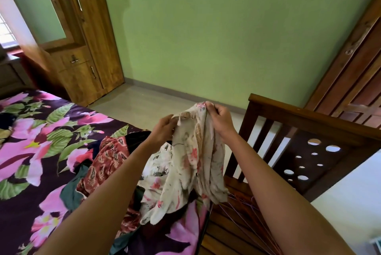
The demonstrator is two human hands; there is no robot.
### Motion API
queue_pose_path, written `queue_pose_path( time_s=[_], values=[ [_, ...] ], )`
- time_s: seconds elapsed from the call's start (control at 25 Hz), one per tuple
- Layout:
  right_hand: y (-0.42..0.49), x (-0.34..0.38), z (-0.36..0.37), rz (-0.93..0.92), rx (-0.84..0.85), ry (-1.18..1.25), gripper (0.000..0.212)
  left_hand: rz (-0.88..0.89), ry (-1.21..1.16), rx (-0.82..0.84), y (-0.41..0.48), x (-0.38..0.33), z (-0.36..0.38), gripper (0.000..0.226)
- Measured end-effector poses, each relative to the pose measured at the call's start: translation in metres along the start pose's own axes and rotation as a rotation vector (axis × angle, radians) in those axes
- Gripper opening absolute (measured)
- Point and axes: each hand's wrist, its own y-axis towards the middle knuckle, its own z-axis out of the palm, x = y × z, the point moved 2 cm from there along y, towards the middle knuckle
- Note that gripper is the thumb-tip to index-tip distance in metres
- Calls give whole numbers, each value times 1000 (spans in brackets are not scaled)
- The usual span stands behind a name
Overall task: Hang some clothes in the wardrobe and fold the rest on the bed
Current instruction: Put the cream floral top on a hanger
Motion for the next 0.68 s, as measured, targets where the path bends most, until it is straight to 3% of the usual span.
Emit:
queue_pose_path(
  time_s=[0.12,0.24,0.32,0.4,0.48,0.68],
  values=[
    [-2,-9,-11,68,46,-180,28,162,67,-176,6,-20,-6,22],
    [-13,3,-1,-34,311,-124,40,267,269,-143,5,-39,4,23],
    [-12,9,9,-121,395,-114,31,329,379,-73,2,-47,15,25],
    [-6,10,12,-188,327,-106,15,355,385,-100,1,-47,20,23],
    [-3,8,9,-208,245,-110,15,323,295,-134,4,-44,18,20],
    [-5,17,4,-263,160,-103,22,189,18,137,1,-38,25,14]
  ],
)
